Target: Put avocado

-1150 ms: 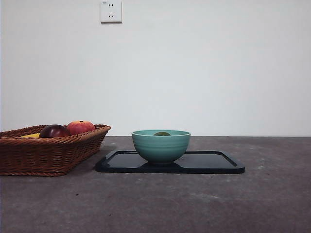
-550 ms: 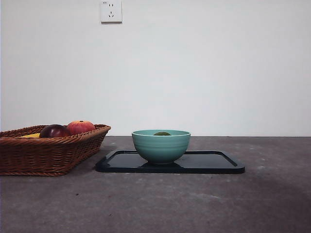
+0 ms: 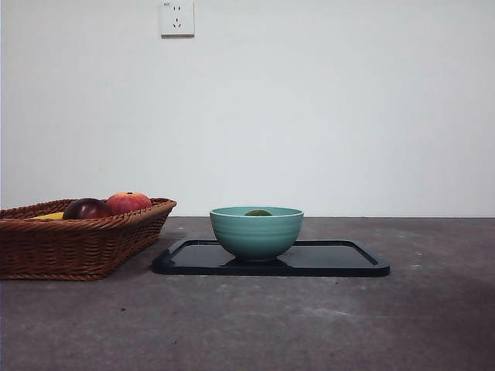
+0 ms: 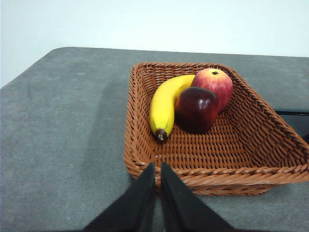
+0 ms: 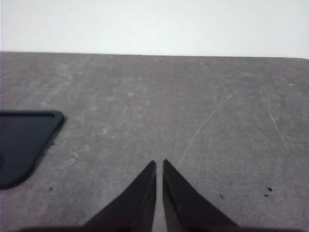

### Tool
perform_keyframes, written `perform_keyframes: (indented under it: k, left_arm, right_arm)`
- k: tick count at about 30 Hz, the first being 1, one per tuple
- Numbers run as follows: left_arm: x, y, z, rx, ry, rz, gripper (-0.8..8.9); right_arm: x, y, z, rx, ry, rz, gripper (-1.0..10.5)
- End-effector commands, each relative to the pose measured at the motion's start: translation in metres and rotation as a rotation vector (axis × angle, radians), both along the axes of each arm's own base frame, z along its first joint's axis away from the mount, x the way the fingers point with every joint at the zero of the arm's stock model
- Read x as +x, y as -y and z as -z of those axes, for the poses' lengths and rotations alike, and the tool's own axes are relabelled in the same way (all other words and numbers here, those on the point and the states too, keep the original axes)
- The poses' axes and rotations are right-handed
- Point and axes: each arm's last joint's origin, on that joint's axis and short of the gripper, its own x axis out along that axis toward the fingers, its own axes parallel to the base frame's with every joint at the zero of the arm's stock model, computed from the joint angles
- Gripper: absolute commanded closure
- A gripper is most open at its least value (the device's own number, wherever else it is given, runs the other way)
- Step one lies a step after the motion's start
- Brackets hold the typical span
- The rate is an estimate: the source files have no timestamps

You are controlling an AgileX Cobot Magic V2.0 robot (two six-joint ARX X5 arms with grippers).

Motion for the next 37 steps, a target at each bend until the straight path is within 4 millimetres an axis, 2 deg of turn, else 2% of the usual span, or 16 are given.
perform_keyframes:
  k: [1,37]
  left_arm:
    - [0.0009,-0.0003,0.0080,0.010,-0.028,-0.005,7.95]
    - [0.0009,-0.0003,0.0080,0.010,-0.028,-0.005,7.95]
  right_arm:
    - [0.0000,0.0010,0.0032,-0.029,-0.020,0.003,9.3]
    - [0.0001,0.0013,0.0025,-0.029,-0.013,0.010,9.3]
